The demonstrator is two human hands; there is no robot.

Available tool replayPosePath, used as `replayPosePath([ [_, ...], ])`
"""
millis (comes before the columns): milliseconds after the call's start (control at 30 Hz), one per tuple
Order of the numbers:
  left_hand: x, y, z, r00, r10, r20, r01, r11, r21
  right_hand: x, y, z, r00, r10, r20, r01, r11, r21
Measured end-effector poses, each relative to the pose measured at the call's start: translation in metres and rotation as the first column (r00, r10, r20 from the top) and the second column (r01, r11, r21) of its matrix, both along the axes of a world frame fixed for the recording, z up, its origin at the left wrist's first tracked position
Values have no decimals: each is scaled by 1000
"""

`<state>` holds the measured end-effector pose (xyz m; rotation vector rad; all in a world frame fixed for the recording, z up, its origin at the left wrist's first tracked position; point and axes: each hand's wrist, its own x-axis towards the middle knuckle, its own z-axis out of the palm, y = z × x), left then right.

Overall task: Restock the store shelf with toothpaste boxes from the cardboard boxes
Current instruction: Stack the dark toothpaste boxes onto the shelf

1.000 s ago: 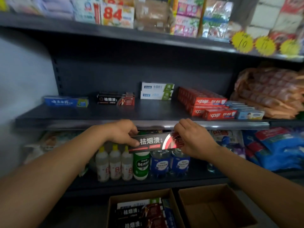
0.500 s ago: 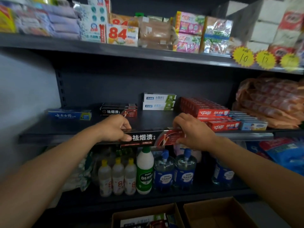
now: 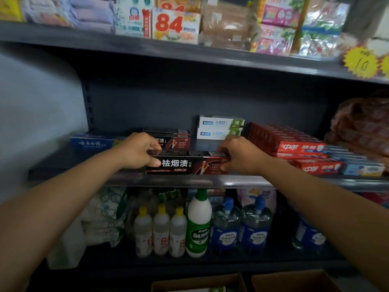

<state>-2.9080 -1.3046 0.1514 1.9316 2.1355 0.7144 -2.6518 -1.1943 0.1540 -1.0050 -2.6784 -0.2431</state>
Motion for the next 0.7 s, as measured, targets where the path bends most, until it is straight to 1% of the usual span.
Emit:
replayPosePath([
  [133,-24,22,-2,996,84,-40,-84,996,13,-32,28,-2,1000,1,-19,-1,1000,2],
  [233,-40,41,-6,990,126,-55,-125,992,29,-53,50,-7,1000,-1,-16,1,1000,4],
  [333,-54,59,-15,985,156,-68,-156,988,12,-71,70,-16,1000,-6,-2,6,1000,0],
  [500,-71,88,-33,979,160,-123,-165,986,-35,-93,100,-33,1000,-5,30,6,999,-41],
  [633,-86,106,-46,974,157,-163,-166,985,-43,-107,118,-48,1000,15,21,-14,998,-69],
  [700,-92,113,-51,973,154,-170,-161,986,-29,-113,126,-51,1000,18,10,-17,998,-59],
])
